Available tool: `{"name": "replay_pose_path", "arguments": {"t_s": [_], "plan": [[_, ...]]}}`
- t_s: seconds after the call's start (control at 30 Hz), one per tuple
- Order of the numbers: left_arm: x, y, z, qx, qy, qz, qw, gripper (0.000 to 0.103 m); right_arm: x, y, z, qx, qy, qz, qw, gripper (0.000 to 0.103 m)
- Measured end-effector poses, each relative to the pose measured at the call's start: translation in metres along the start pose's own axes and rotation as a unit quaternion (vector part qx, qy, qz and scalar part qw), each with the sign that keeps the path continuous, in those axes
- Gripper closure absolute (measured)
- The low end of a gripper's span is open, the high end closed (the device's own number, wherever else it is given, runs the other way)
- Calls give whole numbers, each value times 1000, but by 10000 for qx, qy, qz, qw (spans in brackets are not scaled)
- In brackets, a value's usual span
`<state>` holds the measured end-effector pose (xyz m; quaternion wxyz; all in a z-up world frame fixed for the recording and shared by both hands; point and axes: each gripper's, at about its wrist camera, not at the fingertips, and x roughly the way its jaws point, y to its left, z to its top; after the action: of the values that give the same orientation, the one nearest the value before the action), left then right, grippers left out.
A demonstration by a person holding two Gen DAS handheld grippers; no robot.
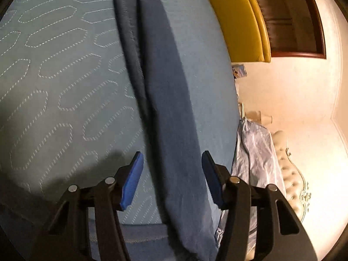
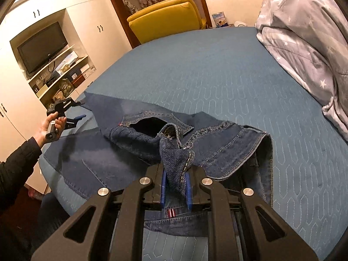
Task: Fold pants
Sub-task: 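Lift the held leg and waistband and lay them over the other leg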
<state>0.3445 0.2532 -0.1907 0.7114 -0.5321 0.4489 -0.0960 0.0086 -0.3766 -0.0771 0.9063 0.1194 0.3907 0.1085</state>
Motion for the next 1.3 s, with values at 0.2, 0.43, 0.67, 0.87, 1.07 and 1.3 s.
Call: {"name": "replay_pose_path", "arguments": {"t_s": [0.2,0.43,0.67,0.87,1.07,1.3], "plan": [[27,-7,9,5,157,-2,9999,62,-6,7,12,-4,-45,-63,10000,88],[61,-17,23,60,373,382,9986,100,-4,7,13,-118,44,-104,9999,88],[-22,-65,-17,650,-112,262,9975,102,-7,-14,28,-704,174,11,9974,88],[-136,-39,-140,838,-716,113,9938,102,-15,-64,20,-497,298,93,9983,87],[-140,53,-212,205,-577,225,9979,102,4,-110,-41,569,891,-116,9943,45],[-142,75,-214,311,-522,80,9981,102,-38,-120,-101,2243,545,-291,9726,34]]}}
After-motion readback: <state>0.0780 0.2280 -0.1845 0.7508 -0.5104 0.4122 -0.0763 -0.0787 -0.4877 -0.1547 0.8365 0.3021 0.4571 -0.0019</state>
